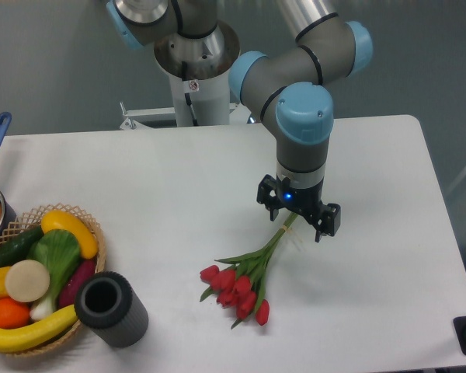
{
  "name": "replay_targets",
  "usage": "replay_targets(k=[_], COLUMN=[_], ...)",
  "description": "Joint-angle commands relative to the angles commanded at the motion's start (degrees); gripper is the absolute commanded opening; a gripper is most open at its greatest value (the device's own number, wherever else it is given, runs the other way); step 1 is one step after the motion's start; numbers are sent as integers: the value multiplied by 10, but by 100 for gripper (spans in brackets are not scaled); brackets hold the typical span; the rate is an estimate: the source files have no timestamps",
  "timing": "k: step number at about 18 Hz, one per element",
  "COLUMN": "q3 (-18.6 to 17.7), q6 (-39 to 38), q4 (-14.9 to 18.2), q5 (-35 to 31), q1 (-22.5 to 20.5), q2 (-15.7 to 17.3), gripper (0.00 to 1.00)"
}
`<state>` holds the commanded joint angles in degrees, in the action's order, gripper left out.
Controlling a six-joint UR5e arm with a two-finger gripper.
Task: Pick up the flowers from the table
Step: 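Lower the open gripper toward the green stems of the red tulips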
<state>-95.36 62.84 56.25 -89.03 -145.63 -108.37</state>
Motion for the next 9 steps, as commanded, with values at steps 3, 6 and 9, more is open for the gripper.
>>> replay_targets(k=[3, 6, 9], q3=[0, -3, -41], q6=[-1, -2, -1], q4=[0, 2, -17], q5=[0, 1, 7], q1=[1, 0, -1], q2=[1, 2, 8], gripper=[100, 100, 100])
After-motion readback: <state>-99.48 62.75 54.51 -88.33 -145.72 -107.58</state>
